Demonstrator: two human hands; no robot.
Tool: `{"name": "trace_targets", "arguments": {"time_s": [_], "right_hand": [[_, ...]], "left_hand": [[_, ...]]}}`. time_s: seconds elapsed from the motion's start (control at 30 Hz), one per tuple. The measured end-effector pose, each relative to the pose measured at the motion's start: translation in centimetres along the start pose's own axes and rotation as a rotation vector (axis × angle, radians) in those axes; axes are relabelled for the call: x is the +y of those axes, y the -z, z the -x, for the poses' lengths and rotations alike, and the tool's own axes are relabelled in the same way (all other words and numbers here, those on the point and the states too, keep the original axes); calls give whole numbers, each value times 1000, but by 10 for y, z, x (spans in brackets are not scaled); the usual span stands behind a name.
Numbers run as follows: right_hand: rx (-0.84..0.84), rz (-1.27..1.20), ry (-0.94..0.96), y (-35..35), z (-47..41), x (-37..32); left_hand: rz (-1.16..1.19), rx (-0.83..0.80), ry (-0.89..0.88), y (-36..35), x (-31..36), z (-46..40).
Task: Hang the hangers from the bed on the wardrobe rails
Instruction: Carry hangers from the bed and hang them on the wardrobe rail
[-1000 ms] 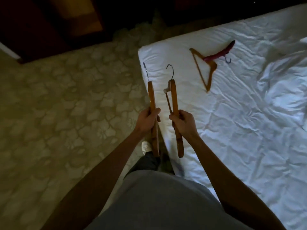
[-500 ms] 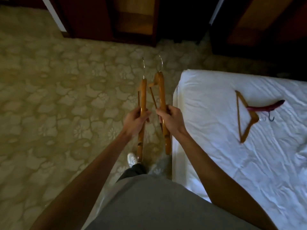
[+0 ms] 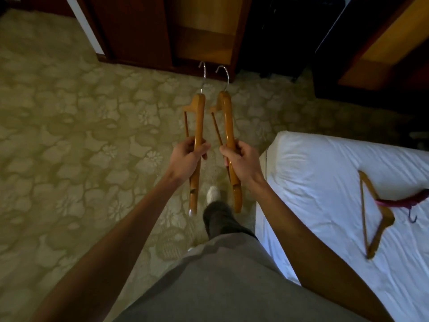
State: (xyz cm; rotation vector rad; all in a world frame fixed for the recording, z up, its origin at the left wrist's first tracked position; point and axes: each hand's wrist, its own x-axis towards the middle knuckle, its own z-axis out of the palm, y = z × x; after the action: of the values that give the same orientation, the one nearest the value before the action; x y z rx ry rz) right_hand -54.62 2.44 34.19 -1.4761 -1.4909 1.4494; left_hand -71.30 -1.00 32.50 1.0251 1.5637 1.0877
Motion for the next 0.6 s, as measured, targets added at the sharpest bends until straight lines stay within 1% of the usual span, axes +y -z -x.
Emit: {"name": "trace_targets", "arguments": {"time_s": [0.17, 0.3, 0.37, 0.5, 0.6], "right_hand": [[10, 3, 2, -10, -111, -35], [-15, -48, 4, -15, -218, -75], [-5, -70, 5, -18, -263, -97], [18, -96, 26, -28, -343, -135], [-2, -76, 37, -40, -397, -158]], "left_hand": [[10, -9, -17, 20, 27, -114], [15, 59, -3, 46, 59, -219], [24, 84, -3, 58, 75, -262], [4, 81, -5, 81, 106, -339], [42, 83, 6, 98, 119, -391]]}}
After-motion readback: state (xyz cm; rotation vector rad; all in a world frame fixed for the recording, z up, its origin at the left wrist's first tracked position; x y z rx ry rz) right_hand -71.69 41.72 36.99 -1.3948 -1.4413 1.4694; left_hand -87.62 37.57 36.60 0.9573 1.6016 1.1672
